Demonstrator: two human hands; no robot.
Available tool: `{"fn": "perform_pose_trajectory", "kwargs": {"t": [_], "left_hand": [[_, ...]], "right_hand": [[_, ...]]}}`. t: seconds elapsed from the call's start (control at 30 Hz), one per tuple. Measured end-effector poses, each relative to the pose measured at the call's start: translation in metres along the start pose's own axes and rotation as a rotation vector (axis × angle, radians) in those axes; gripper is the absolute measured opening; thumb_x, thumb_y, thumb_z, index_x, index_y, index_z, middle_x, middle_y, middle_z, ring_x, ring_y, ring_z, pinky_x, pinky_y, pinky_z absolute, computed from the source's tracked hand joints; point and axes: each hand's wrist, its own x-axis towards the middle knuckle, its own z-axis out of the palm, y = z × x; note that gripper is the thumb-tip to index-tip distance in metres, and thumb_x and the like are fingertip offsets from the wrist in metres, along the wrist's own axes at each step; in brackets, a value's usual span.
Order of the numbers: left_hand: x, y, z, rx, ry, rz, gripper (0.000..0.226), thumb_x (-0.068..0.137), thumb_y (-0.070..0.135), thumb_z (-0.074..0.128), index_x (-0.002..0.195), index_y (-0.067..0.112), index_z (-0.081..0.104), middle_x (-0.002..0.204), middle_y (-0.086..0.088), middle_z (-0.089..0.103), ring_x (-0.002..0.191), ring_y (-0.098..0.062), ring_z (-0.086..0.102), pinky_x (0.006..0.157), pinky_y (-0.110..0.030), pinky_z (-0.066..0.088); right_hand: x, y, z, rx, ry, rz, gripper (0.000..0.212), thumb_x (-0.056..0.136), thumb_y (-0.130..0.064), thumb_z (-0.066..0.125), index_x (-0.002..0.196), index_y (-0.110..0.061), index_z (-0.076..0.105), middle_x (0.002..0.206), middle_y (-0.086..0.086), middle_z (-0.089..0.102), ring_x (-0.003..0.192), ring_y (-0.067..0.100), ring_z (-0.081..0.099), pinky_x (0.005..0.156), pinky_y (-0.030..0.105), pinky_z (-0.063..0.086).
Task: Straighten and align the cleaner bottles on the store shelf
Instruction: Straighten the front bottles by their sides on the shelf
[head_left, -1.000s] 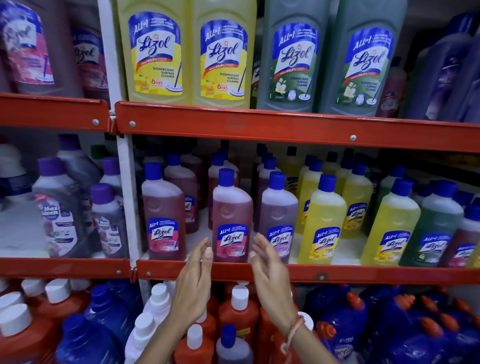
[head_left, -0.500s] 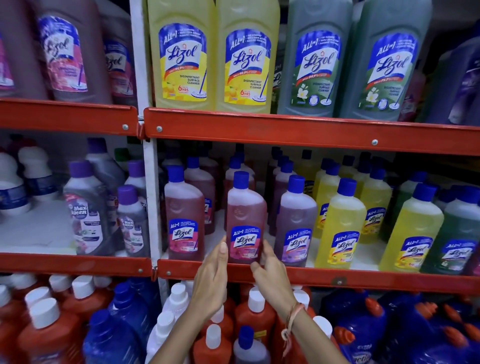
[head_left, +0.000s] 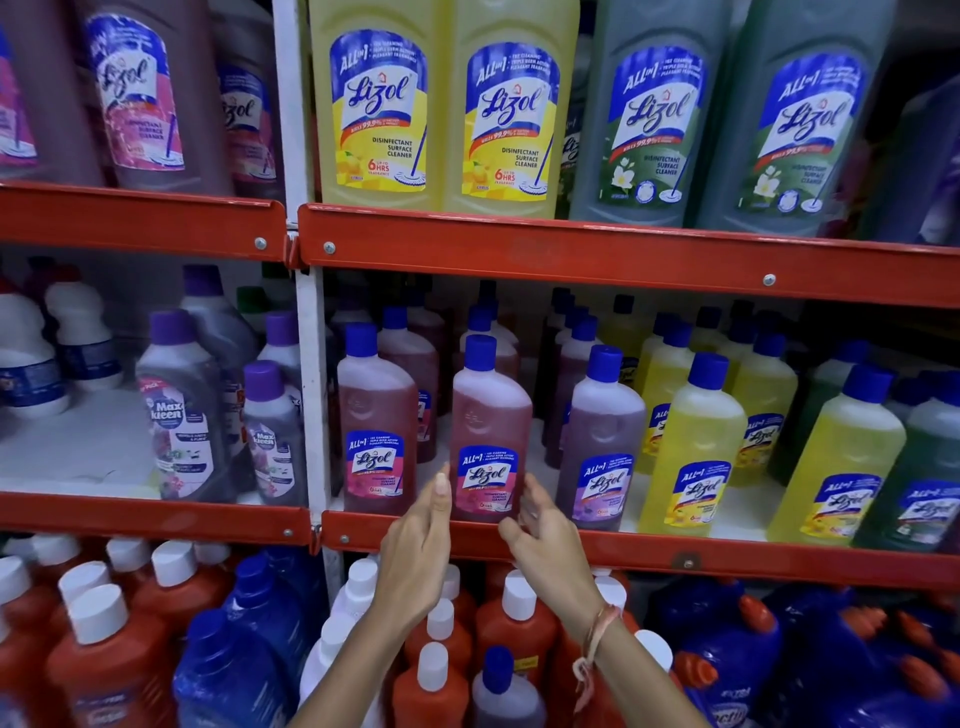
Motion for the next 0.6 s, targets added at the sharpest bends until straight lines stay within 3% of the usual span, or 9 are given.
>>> {"fn": "perform_pose_trajectory", "kwargs": {"t": [0.2, 0.3, 0.4, 0.47, 0.53, 0.6], "left_hand": [[-0.001, 0.003, 0.000, 0.012, -0.018, 0.021, 0.088, 0.068, 0.090, 0.010, 0.137, 0.044, 0.041, 0.123, 0.015, 0.061, 0.112, -0.002, 0.054, 0.093, -0.022, 0.041], [-0.002, 0.004, 0.001, 0.008, -0.007, 0.034, 0.086, 0.070, 0.088, 0.011, 0.136, 0.043, 0.043, 0.121, 0.017, 0.060, 0.105, 0.007, 0.053, 0.084, -0.010, 0.038], [-0.008, 0.009, 0.011, 0.044, 0.154, 0.118, 0.075, 0.082, 0.076, 0.014, 0.130, 0.033, 0.051, 0.123, 0.013, 0.058, 0.108, 0.010, 0.050, 0.081, -0.001, 0.035], [-0.012, 0.014, 0.021, 0.049, 0.268, 0.212, 0.067, 0.087, 0.069, 0.017, 0.123, 0.027, 0.055, 0.119, 0.011, 0.059, 0.111, 0.006, 0.051, 0.084, -0.002, 0.038], [-0.016, 0.020, 0.033, 0.023, 0.250, 0.260, 0.061, 0.090, 0.065, 0.019, 0.117, 0.027, 0.058, 0.114, 0.011, 0.061, 0.111, 0.001, 0.053, 0.089, -0.010, 0.042], [-0.018, 0.027, 0.047, 0.004, 0.119, 0.255, 0.062, 0.088, 0.067, 0.019, 0.119, 0.030, 0.056, 0.117, 0.012, 0.062, 0.114, 0.000, 0.053, 0.097, -0.018, 0.042]], "right_hand": [[0.000, 0.002, -0.003, -0.003, -0.027, -0.004, 0.064, 0.089, -0.014, 0.056, 0.147, -0.021, 0.029, 0.122, -0.008, 0.056, 0.112, 0.004, 0.052, 0.098, 0.023, 0.043], [0.000, 0.004, -0.009, 0.003, -0.008, -0.029, 0.059, 0.088, -0.011, 0.057, 0.144, -0.017, 0.038, 0.119, -0.011, 0.057, 0.111, 0.001, 0.055, 0.093, 0.013, 0.044], [-0.001, 0.002, -0.025, 0.013, 0.203, -0.097, 0.038, 0.089, -0.010, 0.057, 0.126, -0.017, 0.057, 0.118, -0.006, 0.066, 0.098, -0.007, 0.062, 0.081, 0.005, 0.046], [-0.003, 0.004, -0.039, 0.042, 0.392, -0.148, 0.023, 0.090, -0.011, 0.057, 0.109, -0.021, 0.065, 0.105, -0.002, 0.072, 0.087, -0.011, 0.063, 0.073, 0.002, 0.046], [-0.005, 0.008, -0.053, 0.057, 0.546, -0.160, 0.015, 0.091, -0.015, 0.057, 0.102, -0.021, 0.065, 0.102, 0.001, 0.071, 0.084, -0.006, 0.064, 0.068, 0.002, 0.045], [-0.004, 0.016, -0.063, 0.061, 0.612, -0.133, 0.020, 0.092, -0.019, 0.055, 0.111, -0.015, 0.060, 0.113, 0.005, 0.064, 0.091, -0.001, 0.061, 0.074, 0.005, 0.044]]}}
